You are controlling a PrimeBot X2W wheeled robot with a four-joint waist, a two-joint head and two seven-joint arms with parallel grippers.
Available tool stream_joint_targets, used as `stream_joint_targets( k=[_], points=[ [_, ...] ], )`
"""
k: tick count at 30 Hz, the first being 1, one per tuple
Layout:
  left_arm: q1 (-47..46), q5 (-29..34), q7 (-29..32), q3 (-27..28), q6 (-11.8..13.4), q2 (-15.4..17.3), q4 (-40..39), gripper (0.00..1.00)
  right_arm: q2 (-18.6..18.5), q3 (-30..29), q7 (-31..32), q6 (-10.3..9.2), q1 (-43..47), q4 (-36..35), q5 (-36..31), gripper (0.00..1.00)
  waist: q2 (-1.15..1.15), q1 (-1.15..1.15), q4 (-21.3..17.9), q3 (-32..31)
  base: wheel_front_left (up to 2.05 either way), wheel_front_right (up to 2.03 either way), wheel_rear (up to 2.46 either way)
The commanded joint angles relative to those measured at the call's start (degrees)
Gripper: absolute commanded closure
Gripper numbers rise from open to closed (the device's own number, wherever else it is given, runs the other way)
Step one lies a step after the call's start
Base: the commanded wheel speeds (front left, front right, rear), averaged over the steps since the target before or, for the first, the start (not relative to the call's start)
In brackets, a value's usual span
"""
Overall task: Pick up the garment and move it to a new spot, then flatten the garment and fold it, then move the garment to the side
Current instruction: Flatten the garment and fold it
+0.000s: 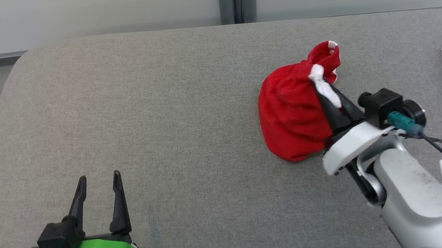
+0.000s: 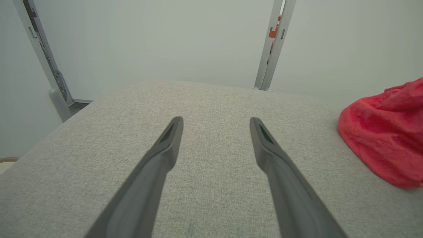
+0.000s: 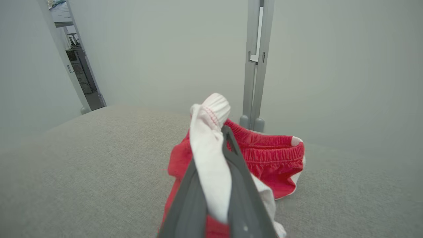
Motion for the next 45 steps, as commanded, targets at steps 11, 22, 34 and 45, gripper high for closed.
stream_joint_targets(
  k=[11,22,34,45],
  points=[
    [0.03,-0.64,-0.15,-0.78,0.04,-0.07,0.42,0.00,5.62,20.33,-0.14,-0.11,-1.90,6.48,3.96,1.00,0.00,0.00,3.75,0.39,0.00,0.00,0.00],
    [-0.11,-1.30,-0.15,-1.20,0.34,-0.13,1.03,0.00,6.23,31.79,-0.15,-0.12,-2.37,11.91,10.14,0.00,0.00,0.00,4.98,0.83,0.00,0.00,0.00],
    [0.94,-1.35,-0.15,-0.35,0.84,-0.12,0.28,0.00,3.26,19.89,-0.14,-0.12,-0.53,4.22,5.56,0.00,0.00,0.00,2.31,0.32,0.00,0.00,0.00],
    [-0.18,-1.43,-0.15,-1.22,0.83,-0.12,0.35,0.00,0.31,17.34,-0.14,-0.11,-1.52,7.63,2.30,0.00,0.00,0.00,2.73,1.37,0.00,0.00,0.00]
  ],
)
